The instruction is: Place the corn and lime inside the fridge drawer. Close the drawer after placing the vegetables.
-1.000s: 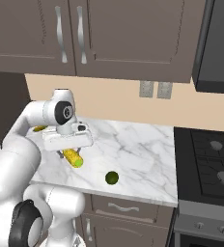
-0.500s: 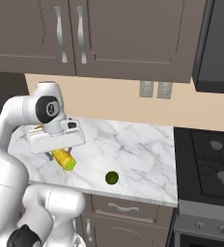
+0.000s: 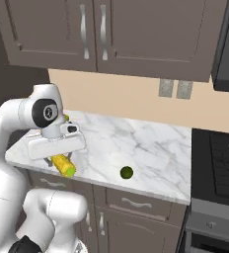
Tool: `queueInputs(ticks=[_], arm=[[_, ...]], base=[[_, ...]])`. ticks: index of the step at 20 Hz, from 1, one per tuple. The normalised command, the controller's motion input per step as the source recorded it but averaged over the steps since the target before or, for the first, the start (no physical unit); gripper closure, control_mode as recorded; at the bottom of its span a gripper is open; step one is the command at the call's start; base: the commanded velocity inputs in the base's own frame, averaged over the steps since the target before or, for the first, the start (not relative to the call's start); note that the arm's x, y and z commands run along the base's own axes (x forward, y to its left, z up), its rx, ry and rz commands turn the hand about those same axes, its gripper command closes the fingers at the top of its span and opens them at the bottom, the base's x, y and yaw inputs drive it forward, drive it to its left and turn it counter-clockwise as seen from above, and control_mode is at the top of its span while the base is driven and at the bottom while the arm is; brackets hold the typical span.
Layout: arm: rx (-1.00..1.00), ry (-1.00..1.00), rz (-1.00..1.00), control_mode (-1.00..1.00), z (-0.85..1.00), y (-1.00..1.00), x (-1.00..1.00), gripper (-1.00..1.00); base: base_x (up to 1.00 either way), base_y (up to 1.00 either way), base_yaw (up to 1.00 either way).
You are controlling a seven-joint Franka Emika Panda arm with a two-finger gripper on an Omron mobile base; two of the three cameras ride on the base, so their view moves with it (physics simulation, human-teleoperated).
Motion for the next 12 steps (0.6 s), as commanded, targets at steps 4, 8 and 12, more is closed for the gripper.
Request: queueInputs(ticks=[4, 8, 12], arm=[[0.00, 0.00, 0.00, 1.00, 0.00, 0.00, 0.00, 1.00], [0.00, 0.00, 0.00, 1.00, 0.00, 0.00, 0.00, 1.00], [0.00, 0.00, 0.00, 1.00, 0.00, 0.00, 0.00, 1.00]], base=[[-0.62, 0.00, 0.55], [-0.56, 0.00, 0.63], [-0.52, 0.08, 0.70]])
